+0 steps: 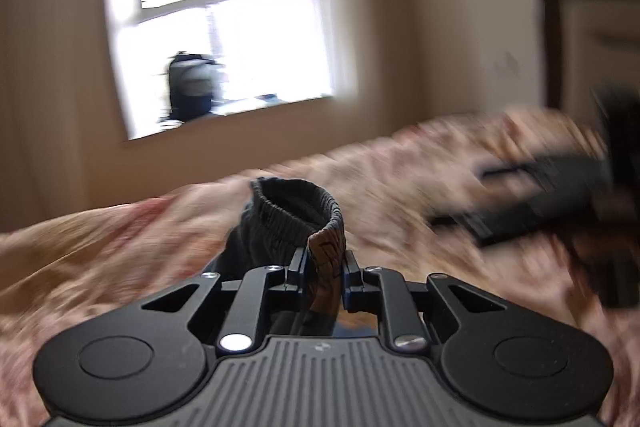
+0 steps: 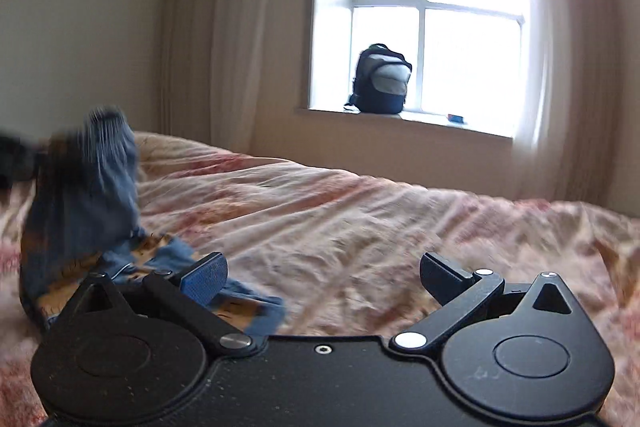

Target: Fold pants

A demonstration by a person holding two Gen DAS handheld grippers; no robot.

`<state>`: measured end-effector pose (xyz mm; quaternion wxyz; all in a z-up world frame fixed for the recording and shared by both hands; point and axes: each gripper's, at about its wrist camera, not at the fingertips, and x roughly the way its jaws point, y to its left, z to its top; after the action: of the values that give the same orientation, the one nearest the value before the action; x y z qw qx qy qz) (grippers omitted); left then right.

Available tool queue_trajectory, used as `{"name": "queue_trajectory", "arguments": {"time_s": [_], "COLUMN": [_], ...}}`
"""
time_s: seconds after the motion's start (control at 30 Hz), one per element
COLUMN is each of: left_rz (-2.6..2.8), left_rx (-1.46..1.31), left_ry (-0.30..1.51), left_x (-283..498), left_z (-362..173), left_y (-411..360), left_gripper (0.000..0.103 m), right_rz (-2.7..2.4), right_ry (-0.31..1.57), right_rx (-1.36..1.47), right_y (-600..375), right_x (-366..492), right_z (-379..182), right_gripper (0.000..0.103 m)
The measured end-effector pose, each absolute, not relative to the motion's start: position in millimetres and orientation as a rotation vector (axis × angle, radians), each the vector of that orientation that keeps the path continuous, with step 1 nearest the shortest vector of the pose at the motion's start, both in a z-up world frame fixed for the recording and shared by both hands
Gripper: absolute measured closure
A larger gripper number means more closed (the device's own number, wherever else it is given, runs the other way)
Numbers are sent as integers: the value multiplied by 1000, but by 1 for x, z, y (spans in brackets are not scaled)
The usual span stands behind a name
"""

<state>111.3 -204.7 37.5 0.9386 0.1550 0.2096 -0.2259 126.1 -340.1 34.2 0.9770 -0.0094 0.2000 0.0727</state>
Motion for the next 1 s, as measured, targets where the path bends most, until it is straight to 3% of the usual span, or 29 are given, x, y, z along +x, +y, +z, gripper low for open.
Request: {"name": "queue_trajectory", "arguments": {"time_s": [0.13,0.23,0.3,0.37,0.47,0.63,0.83,1.0], "left_rz": [-509,-485,-503,-511,-531,-537,-563,-464], "left_rx": [464,544,541,510,415,216,123,2], "left_ry": [522,566,541,514,522,701,777,754], "left_x": [112,110,102,96,94,111,108,114], "left_z": [-18,-49,-52,-46,-34,-42,-35,-4], "left_y": [-251,-262,-256,-248,-231,-207,-173,-117], "left_gripper": [81,65,38,19,15,14,14,2], "right_rz": [124,134,155,177,203,283,235,188], "right_ry": [429,472,496,512,534,587,772,697], "right_rx": [22,58,75,82,103,157,-67,-46], "right_y": [-362,-368,-369,-367,-362,-337,-297,-323], "right_x": [125,126,125,126,130,148,150,123], "right_z": [24,12,4,-1,-4,-3,-28,-14], "right_gripper": [1,1,1,1,1,1,1,1]}}
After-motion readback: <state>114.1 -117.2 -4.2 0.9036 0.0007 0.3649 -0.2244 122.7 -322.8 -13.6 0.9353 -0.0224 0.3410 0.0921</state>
